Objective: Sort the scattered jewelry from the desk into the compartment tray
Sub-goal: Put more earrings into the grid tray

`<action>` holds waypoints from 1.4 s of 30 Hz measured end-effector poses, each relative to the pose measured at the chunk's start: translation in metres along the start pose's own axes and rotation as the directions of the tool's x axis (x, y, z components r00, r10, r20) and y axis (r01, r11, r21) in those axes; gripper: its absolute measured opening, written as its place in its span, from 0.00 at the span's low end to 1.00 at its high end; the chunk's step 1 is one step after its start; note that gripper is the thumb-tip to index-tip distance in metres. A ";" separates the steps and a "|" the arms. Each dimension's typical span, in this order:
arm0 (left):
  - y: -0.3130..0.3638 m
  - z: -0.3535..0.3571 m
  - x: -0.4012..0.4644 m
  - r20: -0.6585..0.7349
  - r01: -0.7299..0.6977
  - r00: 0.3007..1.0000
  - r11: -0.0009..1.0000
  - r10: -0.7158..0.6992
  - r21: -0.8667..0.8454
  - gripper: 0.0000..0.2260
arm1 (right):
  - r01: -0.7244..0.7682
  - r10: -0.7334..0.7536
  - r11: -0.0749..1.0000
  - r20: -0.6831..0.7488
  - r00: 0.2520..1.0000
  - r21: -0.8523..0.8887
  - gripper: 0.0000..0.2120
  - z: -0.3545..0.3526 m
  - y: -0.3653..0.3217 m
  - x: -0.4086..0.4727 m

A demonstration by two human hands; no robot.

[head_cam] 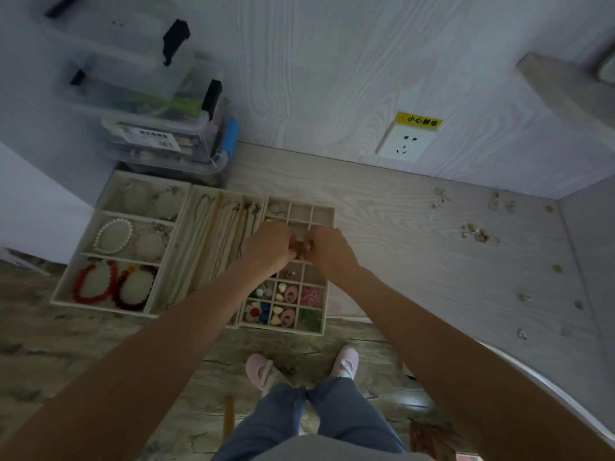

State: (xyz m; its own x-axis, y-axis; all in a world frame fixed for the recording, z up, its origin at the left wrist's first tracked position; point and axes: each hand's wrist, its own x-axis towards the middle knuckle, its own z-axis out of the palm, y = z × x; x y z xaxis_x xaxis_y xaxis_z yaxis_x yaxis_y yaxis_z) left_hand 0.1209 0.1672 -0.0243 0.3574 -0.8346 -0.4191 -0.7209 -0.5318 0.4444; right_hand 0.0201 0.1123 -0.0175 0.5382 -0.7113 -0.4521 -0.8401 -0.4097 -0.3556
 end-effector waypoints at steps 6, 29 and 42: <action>0.001 0.004 0.001 -0.031 -0.035 0.999 0.999 0.036 0.033 0.07 | 0.007 -0.002 0.996 -0.060 0.998 0.094 0.06 -0.006 0.010 -0.005; -0.036 -0.006 -0.020 -0.014 -0.357 0.930 0.909 0.368 0.213 0.20 | -0.105 0.117 0.650 0.037 0.992 0.752 0.12 -0.015 0.035 -0.013; -0.031 -0.005 -0.021 -0.020 -0.354 0.927 0.892 0.374 0.281 0.25 | -0.056 0.122 0.694 -0.040 0.992 0.718 0.08 -0.015 0.034 -0.013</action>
State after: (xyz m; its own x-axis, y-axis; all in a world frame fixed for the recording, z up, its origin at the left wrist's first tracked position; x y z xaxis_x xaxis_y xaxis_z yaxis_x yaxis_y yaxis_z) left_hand 0.1388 0.2003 -0.0254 0.0731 -0.9757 -0.2068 -0.9365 -0.1384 0.3220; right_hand -0.0165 0.0989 -0.0114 0.4287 -0.7784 -0.4585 -0.5643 0.1656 -0.8088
